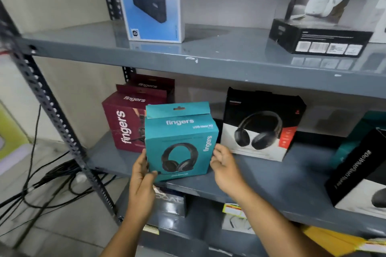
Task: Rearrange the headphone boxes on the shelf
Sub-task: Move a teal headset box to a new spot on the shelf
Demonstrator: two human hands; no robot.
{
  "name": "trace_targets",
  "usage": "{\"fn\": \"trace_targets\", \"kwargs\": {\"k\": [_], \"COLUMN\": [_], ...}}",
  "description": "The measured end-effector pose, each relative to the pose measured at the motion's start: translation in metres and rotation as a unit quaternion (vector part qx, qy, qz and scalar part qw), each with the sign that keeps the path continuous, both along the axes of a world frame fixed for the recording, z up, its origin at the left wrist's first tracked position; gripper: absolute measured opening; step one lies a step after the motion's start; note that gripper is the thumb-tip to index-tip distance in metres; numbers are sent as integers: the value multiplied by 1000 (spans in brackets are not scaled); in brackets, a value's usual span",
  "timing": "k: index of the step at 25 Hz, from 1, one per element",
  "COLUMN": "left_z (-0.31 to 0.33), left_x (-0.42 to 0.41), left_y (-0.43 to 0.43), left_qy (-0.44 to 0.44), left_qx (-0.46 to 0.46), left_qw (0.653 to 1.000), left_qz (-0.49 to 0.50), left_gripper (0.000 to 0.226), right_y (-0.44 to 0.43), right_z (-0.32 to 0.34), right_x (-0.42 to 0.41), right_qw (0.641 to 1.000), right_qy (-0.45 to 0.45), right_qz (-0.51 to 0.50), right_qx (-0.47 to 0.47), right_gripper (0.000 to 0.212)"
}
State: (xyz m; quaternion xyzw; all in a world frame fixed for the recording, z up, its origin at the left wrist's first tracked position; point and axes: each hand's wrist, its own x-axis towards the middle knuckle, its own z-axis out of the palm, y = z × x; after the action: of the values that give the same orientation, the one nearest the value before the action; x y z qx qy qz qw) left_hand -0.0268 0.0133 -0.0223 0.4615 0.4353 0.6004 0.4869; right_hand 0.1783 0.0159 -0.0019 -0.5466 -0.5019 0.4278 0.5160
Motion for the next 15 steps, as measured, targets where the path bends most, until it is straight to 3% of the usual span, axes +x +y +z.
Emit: {"fn": "trace_targets", "kwargs": {"k": [7, 10, 12, 15], "left_z": [-14, -19, -27, -41], "left_x": [-9, 1, 26, 91], "left_y": [20, 1, -29, -71], "left_qy": [30, 98, 147, 204], "left_qx": [-20, -65, -6, 116], "left_qw": [999, 984, 971, 971], "left_qz": [17, 131, 189, 42], "left_gripper": [68, 69, 60, 39], "right_y": [44, 25, -5, -73], "right_z": [-11, -20, -31, -57], "right_x": [-17, 7, 37, 103], "right_qw": [998, 997, 995, 968], "right_qy": [-46, -65, -53, -12], "right_qz": [-11, -30, -81, -250], "right_qx": [-32, -24, -3, 37], "right_gripper": [60, 60, 53, 40]}}
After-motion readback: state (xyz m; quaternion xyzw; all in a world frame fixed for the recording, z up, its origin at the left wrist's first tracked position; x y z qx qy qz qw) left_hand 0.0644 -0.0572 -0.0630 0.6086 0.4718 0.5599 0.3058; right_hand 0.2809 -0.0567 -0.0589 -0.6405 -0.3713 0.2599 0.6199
